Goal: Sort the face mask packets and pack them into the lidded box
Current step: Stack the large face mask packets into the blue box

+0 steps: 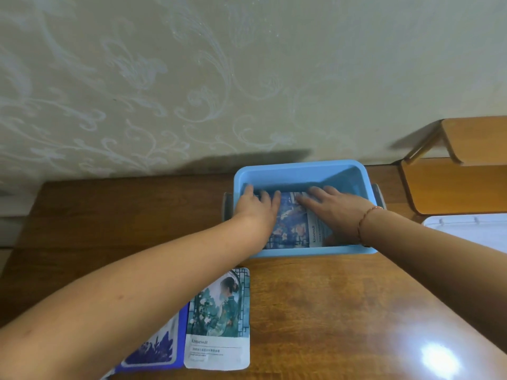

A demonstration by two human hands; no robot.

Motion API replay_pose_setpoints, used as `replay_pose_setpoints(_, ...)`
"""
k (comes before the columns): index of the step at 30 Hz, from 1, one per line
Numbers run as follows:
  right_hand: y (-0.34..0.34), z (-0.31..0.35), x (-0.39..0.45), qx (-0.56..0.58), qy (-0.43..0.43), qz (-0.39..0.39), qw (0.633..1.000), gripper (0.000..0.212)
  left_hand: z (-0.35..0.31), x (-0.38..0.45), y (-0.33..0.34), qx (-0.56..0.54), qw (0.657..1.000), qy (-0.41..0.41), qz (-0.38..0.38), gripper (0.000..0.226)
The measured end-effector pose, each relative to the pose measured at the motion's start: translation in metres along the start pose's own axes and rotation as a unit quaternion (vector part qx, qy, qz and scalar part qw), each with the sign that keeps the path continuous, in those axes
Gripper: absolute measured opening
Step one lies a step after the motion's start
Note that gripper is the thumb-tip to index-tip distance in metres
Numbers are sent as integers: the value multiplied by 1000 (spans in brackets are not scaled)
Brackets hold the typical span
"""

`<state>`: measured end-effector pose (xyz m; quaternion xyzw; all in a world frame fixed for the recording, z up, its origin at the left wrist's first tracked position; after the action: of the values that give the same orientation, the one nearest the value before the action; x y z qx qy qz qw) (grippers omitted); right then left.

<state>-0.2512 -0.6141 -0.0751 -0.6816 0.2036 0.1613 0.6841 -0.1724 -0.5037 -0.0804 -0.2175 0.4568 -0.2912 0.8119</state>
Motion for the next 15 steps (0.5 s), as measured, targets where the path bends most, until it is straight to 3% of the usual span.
replay_pose_setpoints(3, -9, -1, -5, 36, 9, 2, 999, 111, 19, -10, -7, -41, 999, 5, -21, 100)
replay_pose_setpoints(5, -25, 1, -18, 78, 33, -11, 996, 103, 42, -34, -19, -142, 982, 60, -104, 96)
replay_pose_setpoints(6, -35, 2, -30, 106, 46, -57, 992, 93, 55, -52, -23, -232, 957, 83, -150, 90)
replay_pose_setpoints(8, -61, 12, -67, 189, 56, -260, 945, 62, 82, -92, -15, -430, 862, 77, -257, 68)
replay_pose_setpoints(10, -70, 34, -118, 311, 60, -441, 840, 30, 102, -130, 24, -562, 727, 0, -394, 47)
replay_pose_setpoints(11, -61, 51, -133, 372, 65, -471, 797, 20, 101, -145, 57, -600, 671, -59, -432, 37)
replay_pose_setpoints(13, -21, 89, -135, 509, 88, -425, 743, 9, 78, -166, 130, -644, 607, -189, -425, 21)
replay_pose_setpoints(15, 36, 131, -111, 642, 138, -280, 700, 14, 37, -183, 180, -655, 599, -266, -377, 19)
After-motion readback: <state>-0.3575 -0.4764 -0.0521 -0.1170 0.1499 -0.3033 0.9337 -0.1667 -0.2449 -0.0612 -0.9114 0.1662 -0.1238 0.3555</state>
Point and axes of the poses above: each hand's wrist, its own x-axis towards the middle knuckle, its own y-axis out of the palm, z = x × y, the point moved 6 cm from there along x, towards the middle knuckle, and after that the axes turned 1 degree about z, right-handed, at the moved point
